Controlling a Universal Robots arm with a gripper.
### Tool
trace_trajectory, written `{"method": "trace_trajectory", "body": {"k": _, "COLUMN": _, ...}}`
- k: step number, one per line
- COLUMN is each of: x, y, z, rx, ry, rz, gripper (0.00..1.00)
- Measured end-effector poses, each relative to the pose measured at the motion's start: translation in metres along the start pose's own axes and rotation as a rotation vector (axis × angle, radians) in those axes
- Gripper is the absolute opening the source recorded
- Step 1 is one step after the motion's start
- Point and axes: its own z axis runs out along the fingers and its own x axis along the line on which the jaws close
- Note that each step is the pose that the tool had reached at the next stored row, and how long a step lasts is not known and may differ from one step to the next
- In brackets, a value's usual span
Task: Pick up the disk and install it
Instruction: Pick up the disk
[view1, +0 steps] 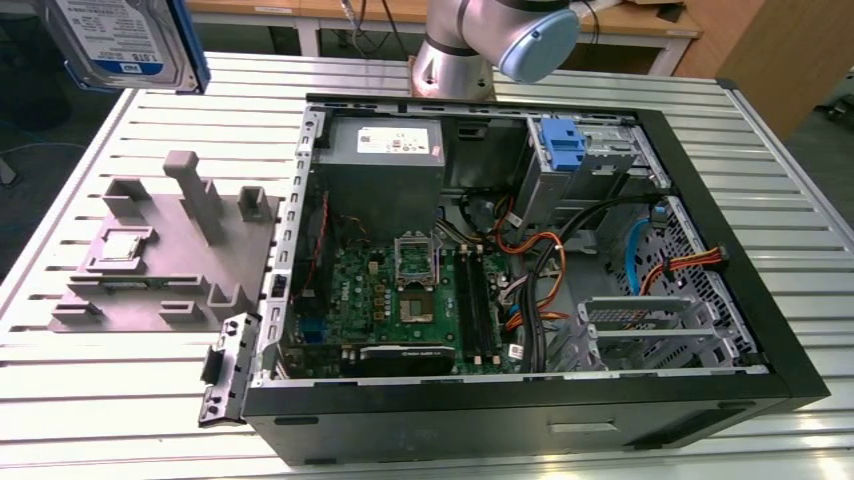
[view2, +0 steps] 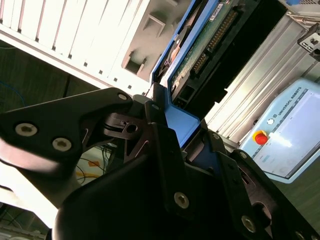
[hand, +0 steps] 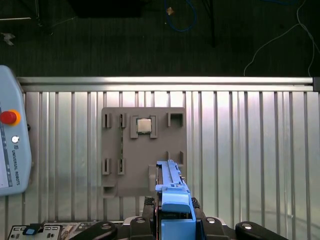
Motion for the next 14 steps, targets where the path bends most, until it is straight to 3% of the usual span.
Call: {"method": "trace_trajectory", "body": {"k": 14, "x": -0.0001, "y": -0.0028, "z": 0.0000, "rx": 0.0001, "ry": 0.0000, "rz": 0.000, "gripper": 0.36}}
